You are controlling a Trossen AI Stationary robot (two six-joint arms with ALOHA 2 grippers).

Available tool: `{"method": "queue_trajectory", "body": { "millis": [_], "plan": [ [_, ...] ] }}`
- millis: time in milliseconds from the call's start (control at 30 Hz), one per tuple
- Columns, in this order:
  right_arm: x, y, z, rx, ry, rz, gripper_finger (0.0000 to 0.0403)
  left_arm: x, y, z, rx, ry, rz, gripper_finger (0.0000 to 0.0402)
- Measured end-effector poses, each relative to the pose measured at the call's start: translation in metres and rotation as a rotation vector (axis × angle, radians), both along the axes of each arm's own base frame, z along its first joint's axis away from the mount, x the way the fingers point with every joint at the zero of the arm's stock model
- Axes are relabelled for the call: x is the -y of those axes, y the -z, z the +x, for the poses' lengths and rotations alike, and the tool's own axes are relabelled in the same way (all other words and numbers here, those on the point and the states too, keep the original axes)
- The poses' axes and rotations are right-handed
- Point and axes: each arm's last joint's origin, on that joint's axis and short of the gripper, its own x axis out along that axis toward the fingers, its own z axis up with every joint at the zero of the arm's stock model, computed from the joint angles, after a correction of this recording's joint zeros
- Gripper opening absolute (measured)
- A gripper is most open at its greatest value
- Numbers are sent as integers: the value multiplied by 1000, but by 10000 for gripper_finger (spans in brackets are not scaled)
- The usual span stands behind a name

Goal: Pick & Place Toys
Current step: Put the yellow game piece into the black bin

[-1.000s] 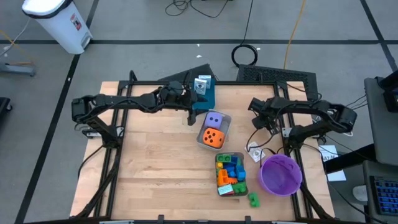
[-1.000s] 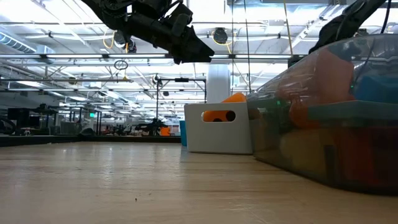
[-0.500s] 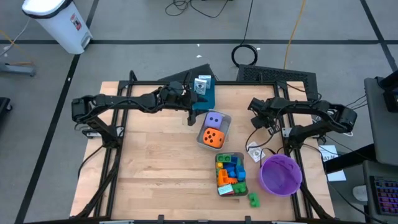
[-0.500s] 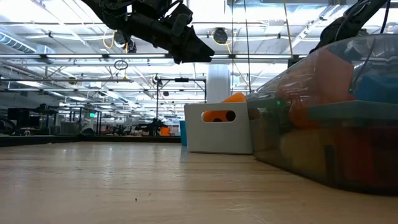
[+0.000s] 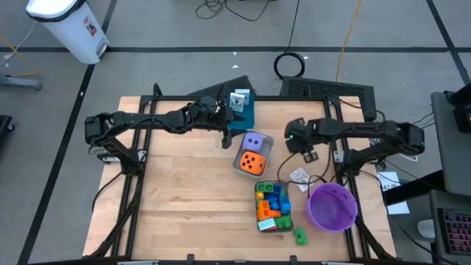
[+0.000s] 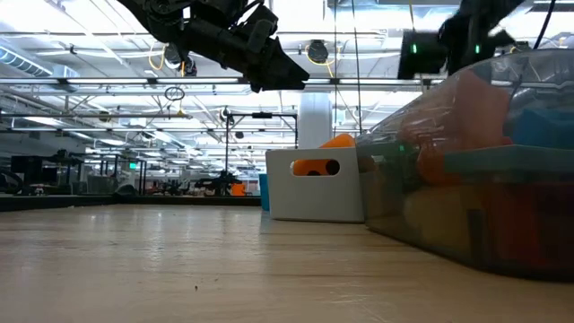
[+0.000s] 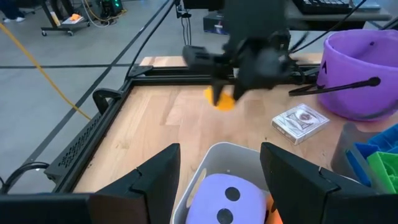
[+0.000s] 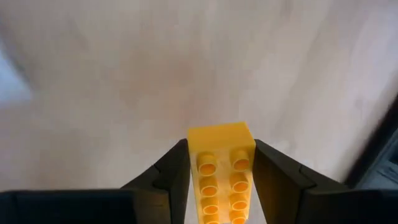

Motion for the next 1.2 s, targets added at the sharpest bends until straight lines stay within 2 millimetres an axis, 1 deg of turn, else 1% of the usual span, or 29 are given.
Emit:
{"method": "queue_trajectory", "body": {
  "millis": [133, 233, 367, 433, 533, 667, 767, 900, 1033, 1200],
  "plan": [
    [-21, -25, 15, 166, 17, 132, 137, 0, 0, 0, 0, -1, -2, 227],
    [-38, -43, 22, 249, 0, 173, 136, 0, 0, 0, 2, -2, -5, 227],
    [-65, -69, 28, 362, -16, 223, 136, 0, 0, 0, 4, -3, -9, 227],
    [-79, -81, 29, 413, -25, 284, 136, 0, 0, 0, 4, -6, -18, 227],
    [-99, -91, 32, 501, -27, 400, 136, 0, 0, 0, 4, -8, -23, 227],
    [-122, -97, 35, 569, -44, 516, 136, 0, 0, 0, 4, -8, -23, 227],
    [-135, -96, 39, 602, -49, 573, 136, 0, 0, 0, 4, -9, -24, 227],
    [-150, -84, 42, 619, -38, 627, 136, 0, 0, 0, 3, -11, -32, 227],
    [-157, -57, 41, 596, -14, 652, 136, 1, 0, 0, 5, -13, -49, 227],
    [-156, -33, 39, 629, 8, 673, 137, 4, 0, 1, 4, -5, -52, 227]
  ]
}}
